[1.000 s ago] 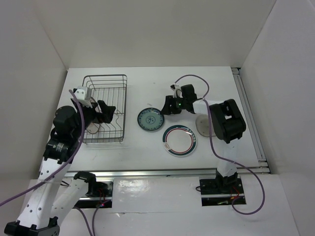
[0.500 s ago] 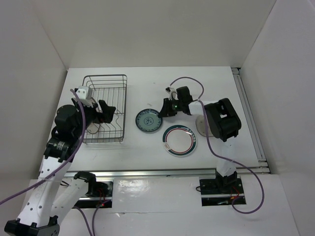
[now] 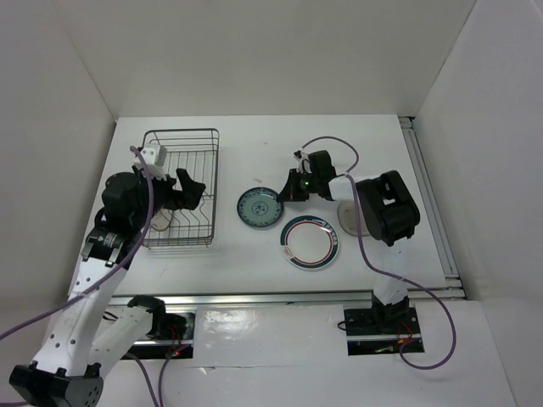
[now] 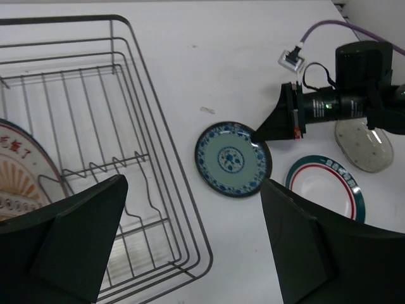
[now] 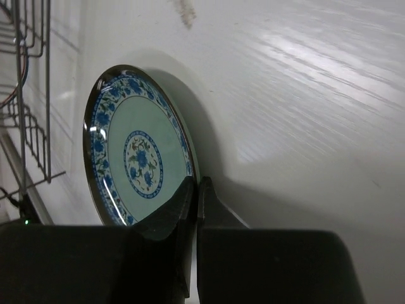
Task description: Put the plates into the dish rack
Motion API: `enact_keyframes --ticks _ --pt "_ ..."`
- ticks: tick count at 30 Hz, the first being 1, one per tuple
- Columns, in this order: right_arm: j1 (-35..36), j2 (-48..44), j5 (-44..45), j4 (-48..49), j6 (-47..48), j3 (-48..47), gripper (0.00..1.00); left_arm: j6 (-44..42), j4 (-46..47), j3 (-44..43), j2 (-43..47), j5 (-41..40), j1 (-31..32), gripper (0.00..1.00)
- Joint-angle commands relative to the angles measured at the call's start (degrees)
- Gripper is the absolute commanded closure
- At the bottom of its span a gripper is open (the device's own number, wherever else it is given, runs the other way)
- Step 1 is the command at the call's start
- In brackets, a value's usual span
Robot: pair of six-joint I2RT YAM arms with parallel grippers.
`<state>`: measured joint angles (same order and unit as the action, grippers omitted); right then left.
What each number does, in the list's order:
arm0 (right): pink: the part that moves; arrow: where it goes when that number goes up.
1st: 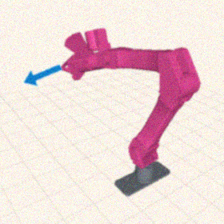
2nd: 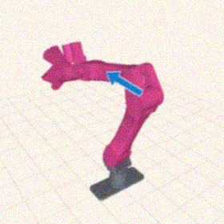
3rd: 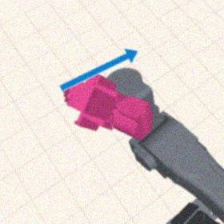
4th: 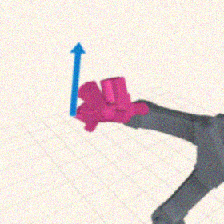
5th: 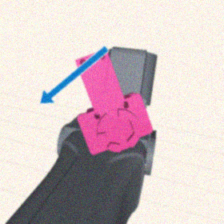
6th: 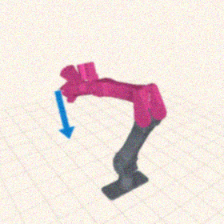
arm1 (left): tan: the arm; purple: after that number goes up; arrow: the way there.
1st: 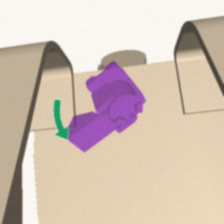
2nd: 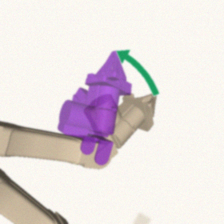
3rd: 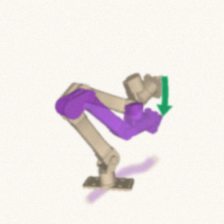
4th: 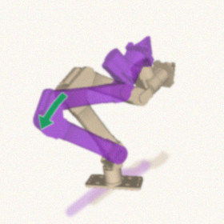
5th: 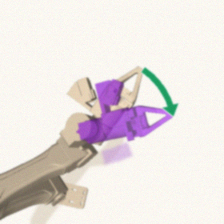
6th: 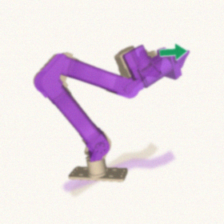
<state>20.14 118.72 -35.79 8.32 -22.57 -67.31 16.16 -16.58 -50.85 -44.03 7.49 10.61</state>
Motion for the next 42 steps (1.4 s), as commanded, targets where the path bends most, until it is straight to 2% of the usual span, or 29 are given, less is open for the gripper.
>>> enact_keyframes --ticks 1,6,10,14,24,28,31,34,36,37,40,41,42 --pt "-1.0 -6.9 7.7 4.2 -5.1 1.6 1.00 1.5 1.7 -3.0 -2.8 8.5 -0.2 0.00" --pt "-0.5 -16.2 9.7 6.5 -7.5 3.1 1.00 2.0 2.4 -3.6 -4.8 11.8 -0.2 0.00" --pt "2.3 -21.7 11.3 3.6 -6.1 2.6 1.00 3.6 3.0 -3.6 -6.7 12.5 -0.2 0.00" --pt "4.5 -26.3 7.6 6.7 -8.0 4.0 1.00 3.6 3.6 -3.6 -8.0 14.4 -0.2 0.00" --pt "12.2 -30.1 4.1 9.3 -9.2 2.4 1.00 4.7 3.6 -3.6 -10.0 15.2 -0.2 0.00" --pt "12.7 -30.1 2.8 12.4 -10.4 4.4 1.00 4.7 4.1 -3.6 -9.4 13.9 -0.2 0.00" --pt "12.7 -31.4 2.1 14.4 -11.0 5.0 1.00 4.7 4.1 -3.6 -9.4 13.3 -0.2 0.04" --pt "12.7 -32.5 1.2 15.6 -11.5 5.0 1.00 4.7 4.1 -3.6 -9.4 13.3 -0.2 0.13" --pt "12.7 -32.5 -0.2 16.1 -12.2 5.0 1.00 4.7 4.1 -3.6 -9.4 13.3 -0.2 0.35" --pt "13.3 -32.5 -0.7 16.1 -12.2 5.0 1.00 4.7 4.1 -3.6 -9.4 13.3 -0.2 0.50" --pt "13.8 -31.4 -0.7 16.7 -12.2 5.0 1.00 4.1 4.1 -3.6 -9.4 12.7 -0.2 0.67" --pt "13.8 -31.4 -0.7 17.3 -12.2 5.0 1.00 4.1 4.1 -3.6 -9.4 12.7 -0.2 0.87" --pt "14.4 -30.8 -1.4 18.6 -12.9 5.0 1.00 4.1 4.1 -4.2 -8.9 12.7 -0.2 0.96"
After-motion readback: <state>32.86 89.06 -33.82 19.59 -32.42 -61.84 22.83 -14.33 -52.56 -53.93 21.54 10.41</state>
